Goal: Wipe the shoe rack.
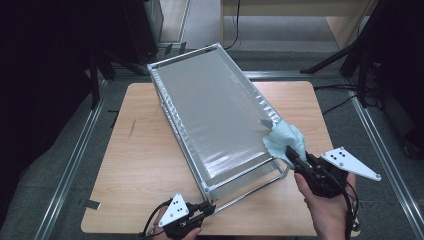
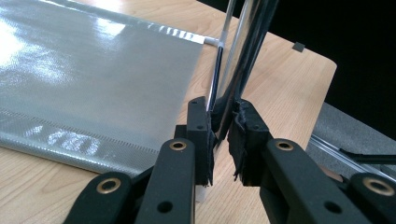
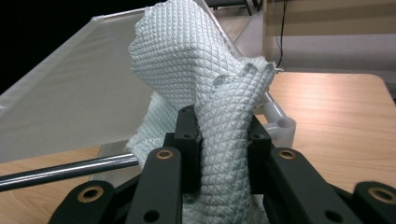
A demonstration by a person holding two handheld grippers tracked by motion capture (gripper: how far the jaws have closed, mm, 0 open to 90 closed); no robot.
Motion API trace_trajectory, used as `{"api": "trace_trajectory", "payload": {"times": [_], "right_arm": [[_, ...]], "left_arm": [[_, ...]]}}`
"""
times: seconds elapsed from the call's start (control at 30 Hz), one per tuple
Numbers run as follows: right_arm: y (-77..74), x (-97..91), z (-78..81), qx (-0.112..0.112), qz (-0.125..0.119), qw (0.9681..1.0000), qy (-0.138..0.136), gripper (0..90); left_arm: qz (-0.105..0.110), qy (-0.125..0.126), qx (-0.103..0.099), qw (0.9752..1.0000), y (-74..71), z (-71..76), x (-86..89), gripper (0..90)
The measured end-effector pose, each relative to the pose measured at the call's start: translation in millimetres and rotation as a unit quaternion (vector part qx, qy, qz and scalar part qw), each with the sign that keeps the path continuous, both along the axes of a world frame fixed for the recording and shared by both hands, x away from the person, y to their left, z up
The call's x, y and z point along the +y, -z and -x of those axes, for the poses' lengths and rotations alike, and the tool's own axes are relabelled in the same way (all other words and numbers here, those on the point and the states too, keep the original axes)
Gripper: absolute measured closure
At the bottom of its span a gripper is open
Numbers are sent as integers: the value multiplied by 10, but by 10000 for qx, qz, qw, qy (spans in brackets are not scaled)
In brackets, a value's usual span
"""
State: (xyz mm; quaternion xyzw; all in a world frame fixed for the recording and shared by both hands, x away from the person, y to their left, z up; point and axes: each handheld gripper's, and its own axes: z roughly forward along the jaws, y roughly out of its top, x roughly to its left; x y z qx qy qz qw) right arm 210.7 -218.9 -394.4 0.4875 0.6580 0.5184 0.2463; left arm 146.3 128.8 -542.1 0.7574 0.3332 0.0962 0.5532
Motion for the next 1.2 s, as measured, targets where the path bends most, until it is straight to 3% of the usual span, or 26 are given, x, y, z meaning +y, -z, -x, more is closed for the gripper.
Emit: {"api": "trace_trajectory", "payload": {"times": [0.1,0.23,0.33,0.43,0.5,0.57,0.7,0.9,1.03,1.07,1.13,1.2], "right_arm": [[3,125,39,-73,101,9999,-72,752],[4,424,139,-133,177,9984,-519,754],[24,722,230,-134,181,9945,-1026,750],[47,1015,344,-213,315,9877,-1514,748],[39,1110,392,-249,433,9855,-1622,749],[31,1092,384,-227,449,9850,-1652,744],[33,873,296,-179,313,9898,-1381,753],[32,406,125,-236,178,9976,-628,761],[33,141,63,-168,238,9996,-64,739],[46,86,50,-140,156,9998,35,740],[70,36,33,-53,-62,10000,20,749],[57,76,51,-69,34,10000,30,764]], "left_arm": [[28,-38,14,10000,4,-12,-2,790],[44,-53,44,10000,10,-27,-3,788],[35,-63,60,10000,21,-25,-4,788],[-1,-73,49,10000,20,-21,-7,789],[-13,-80,37,10000,22,-14,-5,790],[-48,-119,-1,9999,23,-1,-11,793],[-64,-111,-3,9999,21,-2,-12,794],[-75,-113,-28,9999,21,1,-15,796],[-80,-91,-32,9999,21,-5,-13,796],[-94,-92,-36,9999,22,-7,-12,797],[-91,-95,-33,9999,22,-8,-12,797],[-80,-105,-37,9999,23,-8,-15,797]]}}
